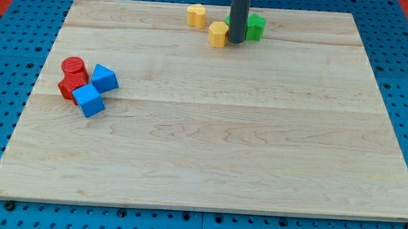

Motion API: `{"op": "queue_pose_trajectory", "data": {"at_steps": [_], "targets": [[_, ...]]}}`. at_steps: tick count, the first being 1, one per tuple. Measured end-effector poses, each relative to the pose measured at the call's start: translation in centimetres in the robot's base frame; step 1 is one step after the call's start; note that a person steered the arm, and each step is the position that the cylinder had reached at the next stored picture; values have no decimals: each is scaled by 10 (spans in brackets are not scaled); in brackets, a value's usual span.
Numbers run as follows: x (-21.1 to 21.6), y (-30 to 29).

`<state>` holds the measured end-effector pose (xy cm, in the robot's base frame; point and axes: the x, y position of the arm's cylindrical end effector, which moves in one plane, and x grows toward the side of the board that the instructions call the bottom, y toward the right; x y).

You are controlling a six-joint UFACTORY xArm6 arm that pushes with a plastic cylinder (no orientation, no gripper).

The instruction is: Slide the green star and green circle closer to yellow hexagon

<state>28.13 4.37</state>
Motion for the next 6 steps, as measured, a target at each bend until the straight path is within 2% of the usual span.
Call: {"op": "queue_pose_trajectory", "data": {"at_steps": [1,2,3,5,6], "targets": [[-7,-9],[23,2],[37,38],[37,47],[25,89]]}}
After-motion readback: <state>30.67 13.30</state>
